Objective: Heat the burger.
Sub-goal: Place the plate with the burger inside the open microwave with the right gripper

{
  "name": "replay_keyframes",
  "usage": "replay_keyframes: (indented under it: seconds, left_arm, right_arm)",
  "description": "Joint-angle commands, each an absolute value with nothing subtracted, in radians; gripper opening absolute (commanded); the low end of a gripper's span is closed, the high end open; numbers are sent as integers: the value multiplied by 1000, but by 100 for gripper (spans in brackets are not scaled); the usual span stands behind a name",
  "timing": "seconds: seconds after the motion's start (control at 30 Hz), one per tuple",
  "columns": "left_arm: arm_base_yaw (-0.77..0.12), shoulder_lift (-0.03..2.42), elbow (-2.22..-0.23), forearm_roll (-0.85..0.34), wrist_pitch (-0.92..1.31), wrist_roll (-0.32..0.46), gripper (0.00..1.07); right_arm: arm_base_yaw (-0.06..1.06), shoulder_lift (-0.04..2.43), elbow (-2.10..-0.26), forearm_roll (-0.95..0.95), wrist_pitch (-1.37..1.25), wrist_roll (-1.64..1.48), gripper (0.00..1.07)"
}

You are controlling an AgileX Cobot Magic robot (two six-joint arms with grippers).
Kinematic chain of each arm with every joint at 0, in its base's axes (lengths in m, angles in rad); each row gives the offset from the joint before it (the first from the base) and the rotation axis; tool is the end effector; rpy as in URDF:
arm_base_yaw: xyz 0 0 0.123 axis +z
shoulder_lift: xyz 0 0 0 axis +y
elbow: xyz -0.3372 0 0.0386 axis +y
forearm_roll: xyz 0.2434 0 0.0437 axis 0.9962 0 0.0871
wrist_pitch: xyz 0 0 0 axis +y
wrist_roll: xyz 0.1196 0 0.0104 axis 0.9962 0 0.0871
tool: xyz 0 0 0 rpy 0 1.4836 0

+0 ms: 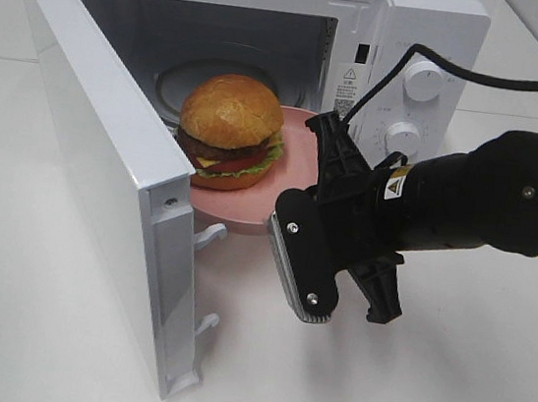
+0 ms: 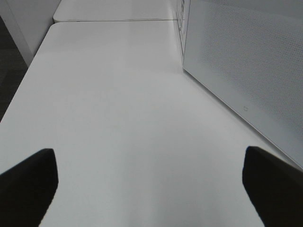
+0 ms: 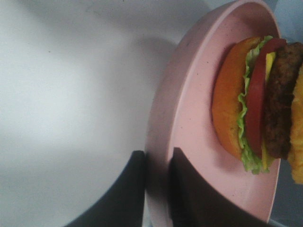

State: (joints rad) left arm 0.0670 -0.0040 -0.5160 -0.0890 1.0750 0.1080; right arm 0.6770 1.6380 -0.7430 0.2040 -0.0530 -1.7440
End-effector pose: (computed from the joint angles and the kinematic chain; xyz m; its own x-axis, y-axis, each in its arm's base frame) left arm -0.0402 -0.0121 0.2653 -0.4473 0.0355 -0.8937 0.0323 0.9992 0.0235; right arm 0.2618 0.2088 0.2119 0.6037 -0.7971 -0.0148 -0.5533 -0.4056 -0.7275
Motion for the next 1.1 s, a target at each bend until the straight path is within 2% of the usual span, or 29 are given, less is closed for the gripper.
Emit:
replay_keyframes:
  seconds: [0.03, 1.1]
  left_arm:
    - [67, -17, -517, -96, 1072, 110, 98]
    - [67, -17, -517, -96, 1072, 110, 98]
  right_arm:
    - [671, 1648, -790, 203, -124, -1753, 6]
    - [625, 1870, -1094, 176, -59, -1724, 7]
